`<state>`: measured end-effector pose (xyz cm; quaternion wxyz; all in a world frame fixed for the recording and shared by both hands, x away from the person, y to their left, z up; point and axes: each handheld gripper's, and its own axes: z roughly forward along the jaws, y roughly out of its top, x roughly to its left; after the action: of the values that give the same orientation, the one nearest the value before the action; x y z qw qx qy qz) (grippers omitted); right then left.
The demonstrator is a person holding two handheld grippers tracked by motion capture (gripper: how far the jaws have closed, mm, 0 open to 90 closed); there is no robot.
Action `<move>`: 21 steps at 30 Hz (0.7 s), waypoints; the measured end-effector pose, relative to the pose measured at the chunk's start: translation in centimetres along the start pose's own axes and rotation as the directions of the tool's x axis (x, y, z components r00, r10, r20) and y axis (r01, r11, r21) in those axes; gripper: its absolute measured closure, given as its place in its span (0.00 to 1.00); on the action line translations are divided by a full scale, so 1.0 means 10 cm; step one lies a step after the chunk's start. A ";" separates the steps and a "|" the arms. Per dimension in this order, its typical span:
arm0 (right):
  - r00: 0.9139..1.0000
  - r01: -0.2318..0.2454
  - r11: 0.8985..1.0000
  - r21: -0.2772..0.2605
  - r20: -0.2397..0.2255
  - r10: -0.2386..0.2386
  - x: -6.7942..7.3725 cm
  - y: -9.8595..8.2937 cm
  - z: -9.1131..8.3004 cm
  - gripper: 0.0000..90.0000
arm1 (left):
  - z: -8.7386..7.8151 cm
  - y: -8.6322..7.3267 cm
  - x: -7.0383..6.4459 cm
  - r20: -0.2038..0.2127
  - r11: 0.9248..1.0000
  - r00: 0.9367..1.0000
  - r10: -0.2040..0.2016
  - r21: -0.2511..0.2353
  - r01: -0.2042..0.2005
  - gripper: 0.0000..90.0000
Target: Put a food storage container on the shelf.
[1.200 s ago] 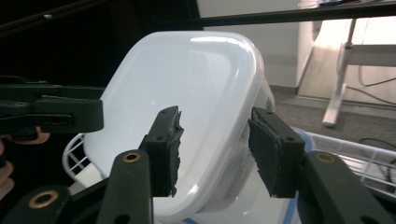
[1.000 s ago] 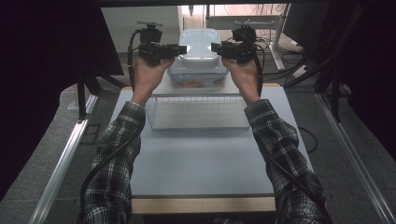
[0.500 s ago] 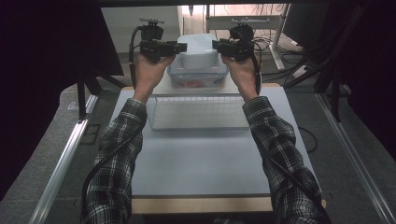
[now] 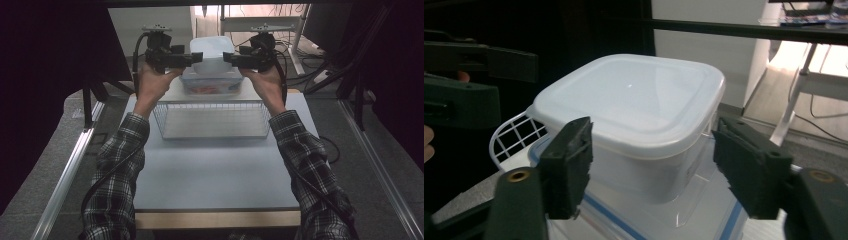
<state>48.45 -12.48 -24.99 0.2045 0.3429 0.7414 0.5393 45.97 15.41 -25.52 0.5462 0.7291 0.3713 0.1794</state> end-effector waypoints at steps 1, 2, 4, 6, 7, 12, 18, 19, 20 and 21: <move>1.000 0.006 1.000 0.004 0.000 -0.006 0.01 -0.02 -0.01 0.30 | -0.01 -0.02 -0.02 0.000 1.000 1.000 0.005 0.002 -0.005 0.15; 1.000 0.012 1.000 0.009 -0.006 -0.011 0.01 -0.03 -0.01 0.30 | -0.01 -0.04 -0.02 0.003 1.000 1.000 0.008 0.007 -0.008 0.12; 0.999 0.023 1.000 0.013 -0.025 -0.022 0.03 -0.07 -0.02 0.28 | -0.03 -0.09 -0.04 0.013 1.000 1.000 0.012 0.009 -0.012 0.11; 0.999 0.040 0.999 0.018 -0.030 -0.039 0.05 -0.12 -0.04 0.26 | -0.04 -0.15 -0.06 0.026 1.000 1.000 0.016 0.014 -0.017 0.08; 0.998 0.044 0.999 0.018 -0.033 -0.044 0.06 -0.13 -0.04 0.25 | -0.05 -0.18 -0.07 0.027 1.000 0.999 0.023 0.017 -0.023 0.08; 0.997 0.058 0.998 0.027 -0.057 -0.057 0.09 -0.26 -0.05 0.20 | -0.06 -0.31 -0.14 0.019 0.998 0.999 0.050 0.034 -0.051 0.06; 0.995 0.066 0.997 0.041 -0.075 -0.062 0.10 -0.44 -0.07 0.15 | -0.06 -0.46 -0.20 0.024 0.994 0.995 0.095 0.043 -0.096 0.04; 0.995 0.069 0.997 0.043 -0.080 -0.066 0.10 -0.47 -0.08 0.14 | -0.06 -0.49 -0.20 0.022 0.994 0.994 0.104 0.041 -0.105 0.04; 0.994 0.069 0.997 0.044 -0.085 -0.065 0.11 -0.49 -0.08 0.14 | -0.07 -0.51 -0.21 0.020 0.993 0.994 0.111 0.039 -0.112 0.04; 0.994 0.069 0.997 0.042 -0.085 -0.065 0.11 -0.52 -0.09 0.13 | -0.07 -0.53 -0.22 0.019 0.993 0.994 0.112 0.039 -0.113 0.03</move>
<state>45.54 -13.21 -29.52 0.1835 0.2995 0.7724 0.5292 42.20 14.98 -29.90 0.5236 0.7612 0.3286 0.1962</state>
